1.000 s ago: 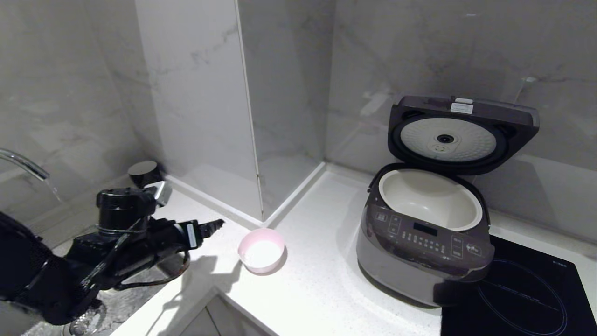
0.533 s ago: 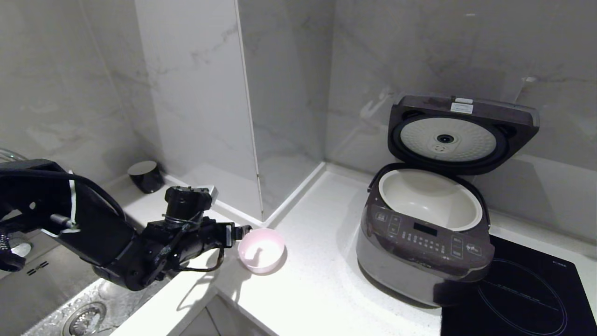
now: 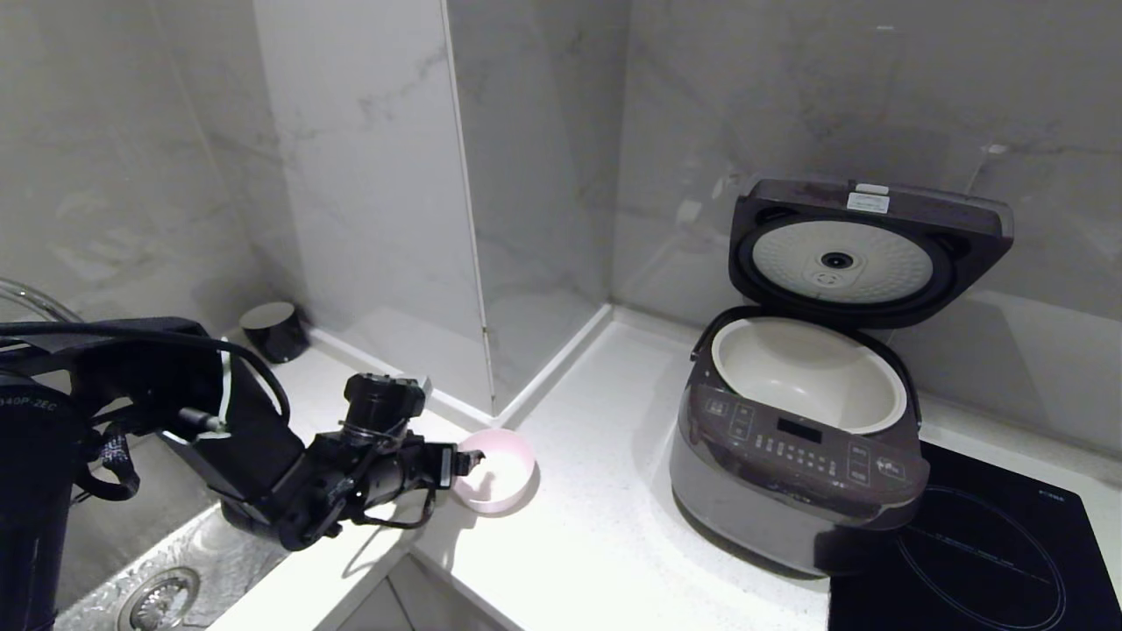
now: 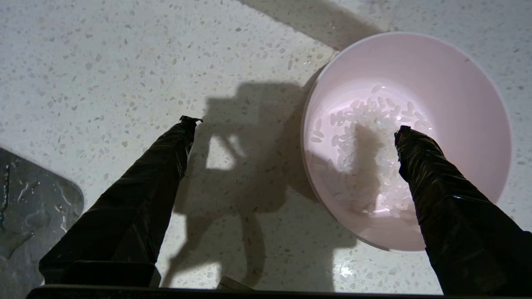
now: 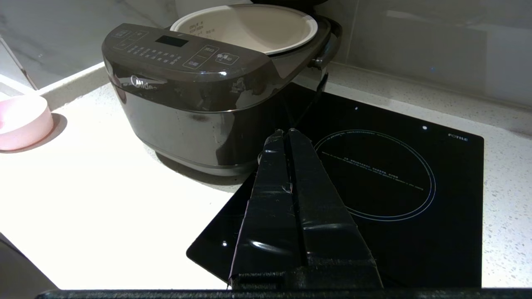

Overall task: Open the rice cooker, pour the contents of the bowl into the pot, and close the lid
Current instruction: Pick up the bowl on the table

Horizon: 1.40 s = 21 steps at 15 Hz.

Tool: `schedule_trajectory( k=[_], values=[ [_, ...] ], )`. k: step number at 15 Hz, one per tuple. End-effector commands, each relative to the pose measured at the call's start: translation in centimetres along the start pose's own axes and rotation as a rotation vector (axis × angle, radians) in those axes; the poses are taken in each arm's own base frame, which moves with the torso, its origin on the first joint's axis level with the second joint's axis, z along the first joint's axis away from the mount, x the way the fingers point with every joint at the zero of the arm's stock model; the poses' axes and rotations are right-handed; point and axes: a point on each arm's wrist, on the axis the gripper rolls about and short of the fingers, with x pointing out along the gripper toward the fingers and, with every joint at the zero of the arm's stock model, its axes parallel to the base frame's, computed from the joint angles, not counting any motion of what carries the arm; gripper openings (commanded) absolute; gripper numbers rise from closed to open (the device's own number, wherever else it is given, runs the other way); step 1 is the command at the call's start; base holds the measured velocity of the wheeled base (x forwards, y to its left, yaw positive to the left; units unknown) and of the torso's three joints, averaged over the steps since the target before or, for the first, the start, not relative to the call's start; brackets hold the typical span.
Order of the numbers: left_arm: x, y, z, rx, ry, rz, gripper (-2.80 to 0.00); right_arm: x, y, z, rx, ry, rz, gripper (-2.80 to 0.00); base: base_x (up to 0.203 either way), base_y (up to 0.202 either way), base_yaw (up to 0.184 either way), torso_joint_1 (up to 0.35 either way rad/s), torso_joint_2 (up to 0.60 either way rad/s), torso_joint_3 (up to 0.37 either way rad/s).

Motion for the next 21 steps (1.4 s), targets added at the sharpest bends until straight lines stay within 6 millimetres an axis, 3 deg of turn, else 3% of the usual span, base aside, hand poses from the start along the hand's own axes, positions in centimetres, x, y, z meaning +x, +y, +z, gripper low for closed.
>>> schedule_trajectory(
  k=[1, 4, 7, 8, 21],
  values=[
    [1.0, 0.1, -0.9, 0.003, 0.032, 0.008, 0.00, 0.0, 0.0, 0.0, 0.000, 0.000, 0.000, -2.80, 0.000, 0.000, 0.000, 0.000, 0.00, 0.000],
    [2.6, 0.2, -1.9, 0.014, 0.062, 0.040, 0.00, 0.0, 0.0, 0.0, 0.000, -0.001, 0.000, -2.80, 0.000, 0.000, 0.000, 0.000, 0.00, 0.000],
    [2.7, 0.1, -1.9, 0.017, 0.060, 0.051, 0.00, 0.0, 0.0, 0.0, 0.000, 0.000, 0.000, -2.80, 0.000, 0.000, 0.000, 0.000, 0.00, 0.000],
    [2.7, 0.1, -1.7, 0.017, 0.054, 0.050, -2.80, 0.0, 0.0, 0.0, 0.000, -0.001, 0.000, -2.80, 0.000, 0.000, 0.000, 0.000, 0.00, 0.000],
    [0.9, 0.7, -1.7, -0.019, 0.040, 0.066, -2.80, 0.0, 0.0, 0.0, 0.000, -0.001, 0.000, -2.80, 0.000, 0.000, 0.000, 0.000, 0.00, 0.000]
  ],
)
